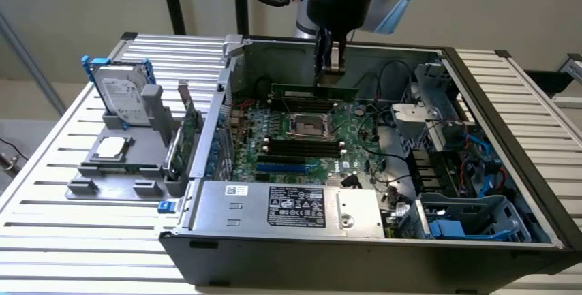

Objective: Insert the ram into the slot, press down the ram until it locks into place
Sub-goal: 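Insert the ram into the slot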

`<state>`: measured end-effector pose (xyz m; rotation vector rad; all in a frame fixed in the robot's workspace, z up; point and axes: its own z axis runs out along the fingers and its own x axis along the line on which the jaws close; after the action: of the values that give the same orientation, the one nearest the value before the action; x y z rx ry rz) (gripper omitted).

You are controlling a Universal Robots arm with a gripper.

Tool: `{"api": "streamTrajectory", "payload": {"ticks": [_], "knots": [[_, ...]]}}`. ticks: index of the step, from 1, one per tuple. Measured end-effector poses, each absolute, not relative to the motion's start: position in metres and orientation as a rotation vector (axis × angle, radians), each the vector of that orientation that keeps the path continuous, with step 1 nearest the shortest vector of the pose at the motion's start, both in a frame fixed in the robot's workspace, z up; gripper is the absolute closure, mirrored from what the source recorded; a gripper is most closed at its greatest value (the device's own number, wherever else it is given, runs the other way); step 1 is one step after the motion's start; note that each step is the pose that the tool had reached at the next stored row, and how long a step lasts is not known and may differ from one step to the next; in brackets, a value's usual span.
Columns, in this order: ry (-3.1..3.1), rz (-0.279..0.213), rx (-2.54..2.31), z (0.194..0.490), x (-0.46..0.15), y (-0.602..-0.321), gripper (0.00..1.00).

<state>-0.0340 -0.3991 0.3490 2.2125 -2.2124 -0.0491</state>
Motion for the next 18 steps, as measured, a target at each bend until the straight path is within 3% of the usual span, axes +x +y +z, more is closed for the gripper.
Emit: {"api": "streamTrajectory", "payload": {"ticks": [18], "knots": [[-2.214,-0.049,2.211,0.316,-0.034,-0.399,0.87]]}}
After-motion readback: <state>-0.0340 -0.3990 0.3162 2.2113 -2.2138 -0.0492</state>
